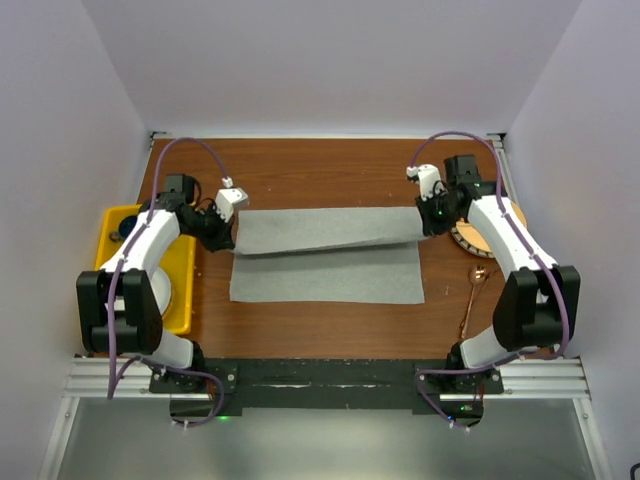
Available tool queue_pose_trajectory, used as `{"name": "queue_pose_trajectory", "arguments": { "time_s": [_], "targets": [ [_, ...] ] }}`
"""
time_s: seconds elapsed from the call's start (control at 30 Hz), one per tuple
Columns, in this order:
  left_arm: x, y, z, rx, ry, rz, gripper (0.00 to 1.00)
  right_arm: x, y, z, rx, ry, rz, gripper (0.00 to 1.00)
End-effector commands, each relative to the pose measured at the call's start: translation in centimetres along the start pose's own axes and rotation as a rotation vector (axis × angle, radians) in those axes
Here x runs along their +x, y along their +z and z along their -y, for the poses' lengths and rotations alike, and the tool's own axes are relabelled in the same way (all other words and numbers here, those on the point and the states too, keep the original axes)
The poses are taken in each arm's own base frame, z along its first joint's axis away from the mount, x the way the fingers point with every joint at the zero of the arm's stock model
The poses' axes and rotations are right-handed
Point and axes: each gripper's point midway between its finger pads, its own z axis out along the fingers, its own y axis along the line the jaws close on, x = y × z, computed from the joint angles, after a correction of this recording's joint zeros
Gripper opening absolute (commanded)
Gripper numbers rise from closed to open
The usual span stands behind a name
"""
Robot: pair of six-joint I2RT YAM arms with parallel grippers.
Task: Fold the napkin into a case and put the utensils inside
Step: Fold and flatten the napkin at the center of the board.
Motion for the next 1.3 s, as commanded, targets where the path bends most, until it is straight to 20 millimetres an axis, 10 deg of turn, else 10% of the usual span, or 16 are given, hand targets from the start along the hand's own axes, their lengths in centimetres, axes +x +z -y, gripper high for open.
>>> {"name": "queue_pose_trajectory", "arguments": {
  "time_s": [0.0, 0.43, 0.73, 1.27],
  "targets": [
    [2.1, -1.0, 2.3, 0.053, 0.054, -0.054, 0.0, 4.8, 0.1, -2.1, -0.064, -0.012, -0.124, 0.0],
    [7.2, 3.5, 2.6, 0.075, -0.069, -0.159, 0.0, 8.3, 5.8, -5.6, -0.124, -0.002, -0.311, 0.0],
    [7.3, 5.1, 1.4, 0.036, -0.086, -0.19, 0.0, 7.6, 8.3, -3.2, -0.02, -0.017, -0.344, 0.0],
    [3.0, 0.2, 3.7, 0.064, 0.013, -0.106, 0.0, 6.9, 1.6, -3.5, -0.003, -0.086, -0.292, 0.0]
  ]
}}
